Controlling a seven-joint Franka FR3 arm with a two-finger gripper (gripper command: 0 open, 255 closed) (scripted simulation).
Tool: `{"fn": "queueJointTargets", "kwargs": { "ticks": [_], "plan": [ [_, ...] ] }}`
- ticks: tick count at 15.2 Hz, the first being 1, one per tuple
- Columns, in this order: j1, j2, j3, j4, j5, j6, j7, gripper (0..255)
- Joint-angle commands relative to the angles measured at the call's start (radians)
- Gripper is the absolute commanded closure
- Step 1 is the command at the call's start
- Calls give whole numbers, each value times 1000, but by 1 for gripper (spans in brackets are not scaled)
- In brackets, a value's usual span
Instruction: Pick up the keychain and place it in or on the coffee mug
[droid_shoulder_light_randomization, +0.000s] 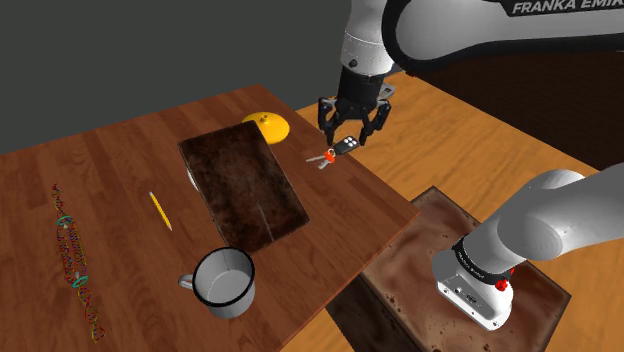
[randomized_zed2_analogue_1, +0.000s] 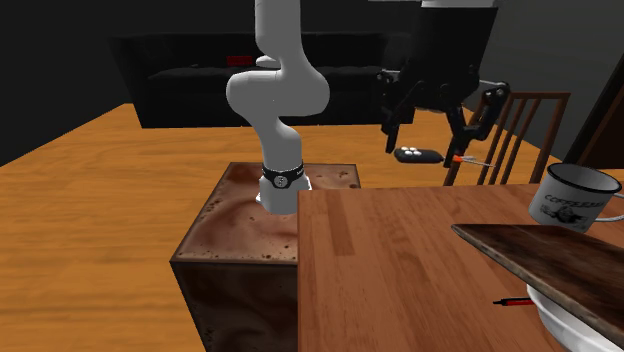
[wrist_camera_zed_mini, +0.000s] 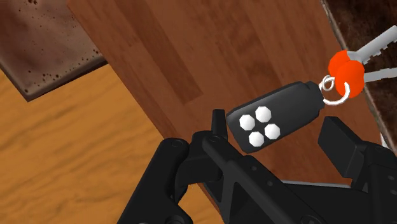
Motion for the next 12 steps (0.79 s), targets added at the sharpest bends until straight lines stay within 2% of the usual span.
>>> {"fn": "queueJointTargets", "kwargs": {
  "ticks": [1,7,12],
  "plan": [
    [7,8,19,24,4,-14,27,255],
    [33,100,147,132,6,-12,194,255],
    [44,218,266,251,-37,-10,352,255]
  ]
}}
